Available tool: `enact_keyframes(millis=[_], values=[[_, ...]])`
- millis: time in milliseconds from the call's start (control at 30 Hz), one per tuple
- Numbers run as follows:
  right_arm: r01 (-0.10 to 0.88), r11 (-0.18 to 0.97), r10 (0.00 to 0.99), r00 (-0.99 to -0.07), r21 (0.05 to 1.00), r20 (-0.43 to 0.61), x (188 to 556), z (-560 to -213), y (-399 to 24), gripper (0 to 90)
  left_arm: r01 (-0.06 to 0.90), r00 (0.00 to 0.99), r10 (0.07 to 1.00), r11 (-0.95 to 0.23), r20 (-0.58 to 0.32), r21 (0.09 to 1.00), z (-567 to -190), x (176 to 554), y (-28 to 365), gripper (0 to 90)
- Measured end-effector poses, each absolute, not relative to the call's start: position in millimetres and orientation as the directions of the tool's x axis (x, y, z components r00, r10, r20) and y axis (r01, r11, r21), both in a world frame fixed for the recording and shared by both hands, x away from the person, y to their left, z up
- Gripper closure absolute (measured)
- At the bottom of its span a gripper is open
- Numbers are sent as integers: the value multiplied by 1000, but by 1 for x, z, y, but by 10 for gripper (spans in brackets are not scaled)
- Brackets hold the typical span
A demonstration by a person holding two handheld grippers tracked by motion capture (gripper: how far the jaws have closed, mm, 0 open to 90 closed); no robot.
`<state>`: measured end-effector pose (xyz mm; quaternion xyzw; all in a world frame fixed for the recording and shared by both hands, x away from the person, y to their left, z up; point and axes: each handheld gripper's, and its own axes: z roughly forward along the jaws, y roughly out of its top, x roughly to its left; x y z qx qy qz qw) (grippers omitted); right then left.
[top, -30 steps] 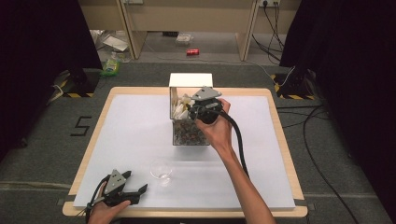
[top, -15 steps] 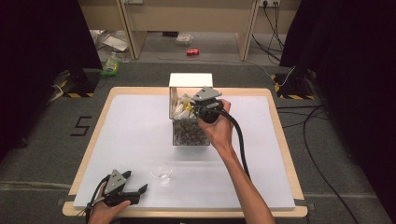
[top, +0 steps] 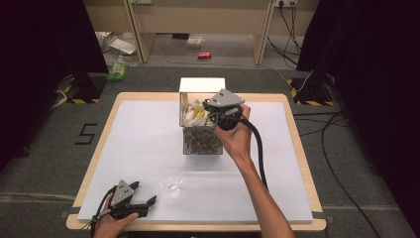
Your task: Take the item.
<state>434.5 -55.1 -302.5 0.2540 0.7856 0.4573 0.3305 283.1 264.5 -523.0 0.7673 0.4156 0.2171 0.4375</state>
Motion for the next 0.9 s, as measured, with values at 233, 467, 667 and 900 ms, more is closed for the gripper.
enact_keyframes(millis=[233,467,667,900], values=[[54,440,693,-655,896,-302,427,-284,-53,861,447,560,828,-271,-31,852,-523,283,264,148],[13,430,674,-670,903,-312,418,-273,-50,861,448,560,828,-272,-31,852,-523,283,264,148],[-23,429,644,-693,903,-324,403,-265,-47,861,447,560,828,-271,-31,853,-523,283,264,148],[-46,379,615,-734,924,-289,387,-260,-46,861,447,560,828,-270,-31,853,-523,283,264,148]])
